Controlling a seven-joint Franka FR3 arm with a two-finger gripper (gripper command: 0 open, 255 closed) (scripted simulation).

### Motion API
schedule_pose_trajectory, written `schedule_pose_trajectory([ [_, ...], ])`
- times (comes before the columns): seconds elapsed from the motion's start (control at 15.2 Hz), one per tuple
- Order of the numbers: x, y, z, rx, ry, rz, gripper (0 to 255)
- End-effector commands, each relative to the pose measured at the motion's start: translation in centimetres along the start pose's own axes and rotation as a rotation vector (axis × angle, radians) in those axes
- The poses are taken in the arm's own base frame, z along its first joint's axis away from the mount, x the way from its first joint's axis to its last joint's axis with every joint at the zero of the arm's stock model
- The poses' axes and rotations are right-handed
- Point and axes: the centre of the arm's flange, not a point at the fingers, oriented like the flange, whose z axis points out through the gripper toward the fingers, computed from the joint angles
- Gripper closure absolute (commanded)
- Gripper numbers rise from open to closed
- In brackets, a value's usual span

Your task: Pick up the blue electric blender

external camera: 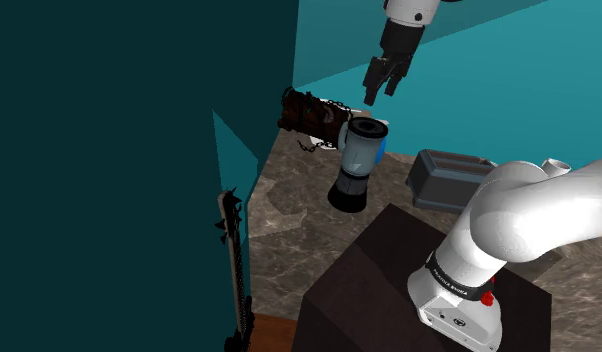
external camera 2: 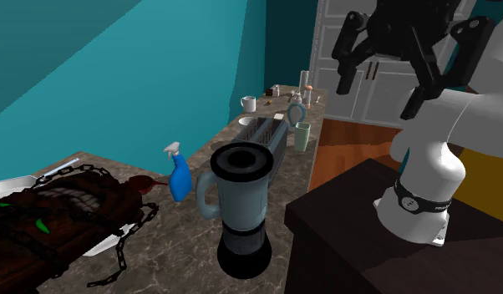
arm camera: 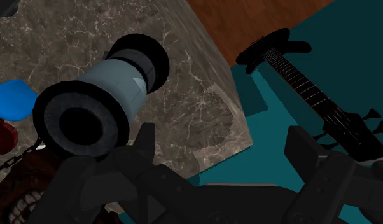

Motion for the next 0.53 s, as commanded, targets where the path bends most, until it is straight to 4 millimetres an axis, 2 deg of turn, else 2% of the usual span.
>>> schedule_pose_trajectory([
  [0.0, 0.0, 0.0, 0.0, 0.000, 0.000, 0.000, 0],
  [0.46, 5.4, 5.7, 5.5, 0.014, -0.026, 0.020, 0],
])
